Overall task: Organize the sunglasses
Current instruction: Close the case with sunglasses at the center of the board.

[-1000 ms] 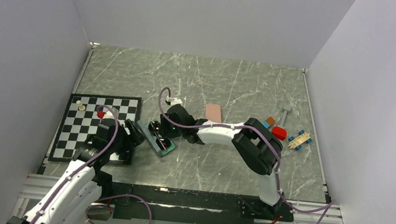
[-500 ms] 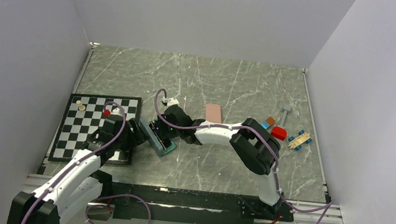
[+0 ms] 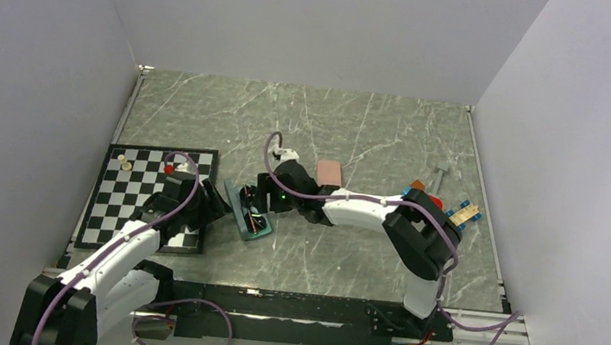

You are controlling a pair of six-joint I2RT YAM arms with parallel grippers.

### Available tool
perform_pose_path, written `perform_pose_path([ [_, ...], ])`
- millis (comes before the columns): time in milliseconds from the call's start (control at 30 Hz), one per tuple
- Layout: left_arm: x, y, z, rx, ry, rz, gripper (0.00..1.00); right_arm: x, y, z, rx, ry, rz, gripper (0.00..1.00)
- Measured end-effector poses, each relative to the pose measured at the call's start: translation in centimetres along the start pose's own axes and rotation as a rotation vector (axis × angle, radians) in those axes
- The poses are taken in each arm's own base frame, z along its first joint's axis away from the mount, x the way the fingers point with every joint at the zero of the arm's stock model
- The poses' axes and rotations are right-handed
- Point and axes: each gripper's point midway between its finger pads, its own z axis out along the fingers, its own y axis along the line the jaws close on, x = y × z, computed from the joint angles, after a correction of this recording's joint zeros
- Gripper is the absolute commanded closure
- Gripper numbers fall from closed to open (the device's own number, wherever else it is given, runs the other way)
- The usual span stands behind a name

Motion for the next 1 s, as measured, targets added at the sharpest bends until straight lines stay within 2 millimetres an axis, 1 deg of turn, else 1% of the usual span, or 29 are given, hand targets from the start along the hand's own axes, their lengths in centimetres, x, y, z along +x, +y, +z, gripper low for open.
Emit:
perform_pose_path([
  [33,0.0,0.0,0.0,0.0,0.0,0.0,0.29,-0.2,-0.2,-0.4,-0.008,-0.008,0.011,0.09],
  [67,0.0,0.0,0.0,0.0,0.0,0.001,0.29,-0.3,-0.2,-0.9,-0.033,-0.013,0.02,0.01],
  [100,0.0,0.0,0.0,0.001,0.0,0.001,0.29,-0.6,-0.5,-1.2,-0.041,-0.02,0.041,0.0],
  [167,0.0,0.0,0.0,0.0,0.0,0.002,0.29,-1.0,-0.4,-1.8,-0.096,-0.038,0.057,0.0],
  [300,-0.1,0.0,0.0,0.001,-0.002,0.008,0.29,-1.7,0.6,-3.6,-0.259,-0.08,0.068,0.0],
  [467,0.0,0.0,0.0,0.0,-0.001,0.009,0.29,-1.8,4.2,-5.1,-0.453,-0.069,0.03,0.0],
  [533,0.0,0.0,0.0,-0.001,0.0,0.008,0.29,-1.6,5.1,-5.2,-0.489,-0.058,0.019,0.0],
  [700,-0.1,0.0,0.1,-0.005,0.006,0.008,0.29,-1.3,6.8,-4.4,-0.498,-0.04,-0.017,0.0],
  [800,-0.1,-0.1,0.2,-0.007,0.007,0.008,0.28,-1.3,7.2,-3.4,-0.461,-0.036,-0.041,0.0],
  [900,-0.2,-0.2,0.2,-0.007,0.006,0.008,0.28,-1.0,6.3,-2.2,-0.383,-0.032,-0.055,0.0],
  [1000,-0.2,-0.2,0.3,-0.009,0.008,0.008,0.28,-0.6,4.6,-1.0,-0.292,-0.02,-0.06,0.0],
])
